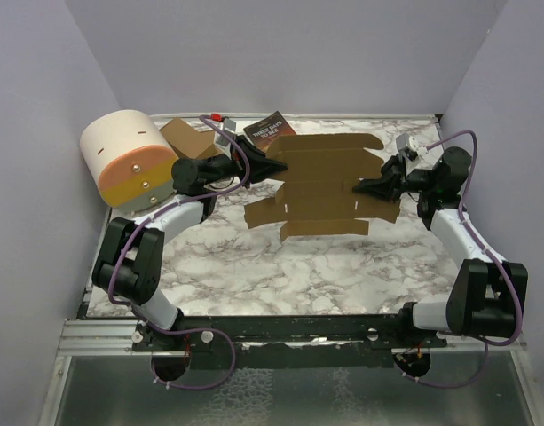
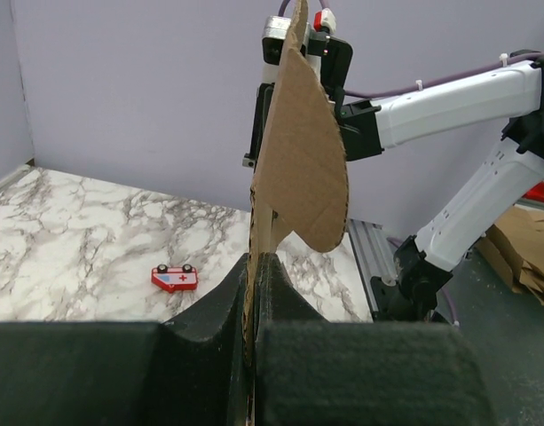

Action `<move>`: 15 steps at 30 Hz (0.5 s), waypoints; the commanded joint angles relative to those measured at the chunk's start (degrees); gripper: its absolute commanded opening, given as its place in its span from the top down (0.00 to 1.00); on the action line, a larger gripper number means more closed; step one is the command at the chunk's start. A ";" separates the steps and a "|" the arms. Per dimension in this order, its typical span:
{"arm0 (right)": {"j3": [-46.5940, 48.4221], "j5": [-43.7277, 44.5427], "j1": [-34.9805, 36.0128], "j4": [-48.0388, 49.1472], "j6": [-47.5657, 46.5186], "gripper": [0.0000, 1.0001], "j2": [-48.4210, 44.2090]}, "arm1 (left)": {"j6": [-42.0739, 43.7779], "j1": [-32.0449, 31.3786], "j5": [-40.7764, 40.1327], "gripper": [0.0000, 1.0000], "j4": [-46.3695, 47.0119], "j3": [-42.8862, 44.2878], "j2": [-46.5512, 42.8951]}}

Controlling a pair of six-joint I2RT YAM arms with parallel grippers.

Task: Fold the paper box

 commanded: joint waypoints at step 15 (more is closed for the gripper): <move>16.04 -2.44 -4.23 -58.59 -48.16 0.30 -1.19 | -3.04 2.91 1.55 1.00 7.66 -1.34 -0.10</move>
